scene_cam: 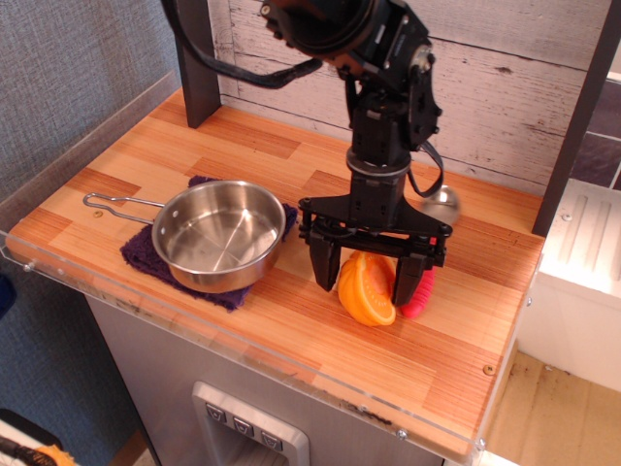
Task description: Place the orange object inside the pot
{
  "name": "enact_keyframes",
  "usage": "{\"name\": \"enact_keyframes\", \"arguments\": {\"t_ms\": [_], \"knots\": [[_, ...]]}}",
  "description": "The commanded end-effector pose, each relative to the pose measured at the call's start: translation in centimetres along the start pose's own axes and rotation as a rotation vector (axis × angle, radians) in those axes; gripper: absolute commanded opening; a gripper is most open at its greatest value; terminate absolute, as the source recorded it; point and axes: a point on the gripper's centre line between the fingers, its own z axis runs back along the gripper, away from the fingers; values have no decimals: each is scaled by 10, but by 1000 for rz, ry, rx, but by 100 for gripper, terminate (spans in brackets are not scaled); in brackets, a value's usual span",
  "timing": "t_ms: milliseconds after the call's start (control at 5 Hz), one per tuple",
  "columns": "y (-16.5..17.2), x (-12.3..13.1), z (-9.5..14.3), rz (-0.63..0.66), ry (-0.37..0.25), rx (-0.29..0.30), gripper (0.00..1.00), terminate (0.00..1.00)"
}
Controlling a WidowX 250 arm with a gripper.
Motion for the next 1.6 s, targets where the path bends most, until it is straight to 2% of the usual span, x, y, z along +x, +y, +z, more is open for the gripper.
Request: {"name": "enact_keyframes", "arguments": {"t_ms": [0,200,400,600,1000,1200,1400], "knots": [[-8,6,13,-14,-39,-29,0,0],[0,0,55,-27,-106,-69,0,0],[25,-8,91,37,-170,-119,0,0],[64,-11,108,141,-180,-77,0,0],[128,-6,95,259,-77,50,0,0],[132,-4,81,257,-50,32,0,0],[122,-3,77,232,-51,-7,100,0]]}}
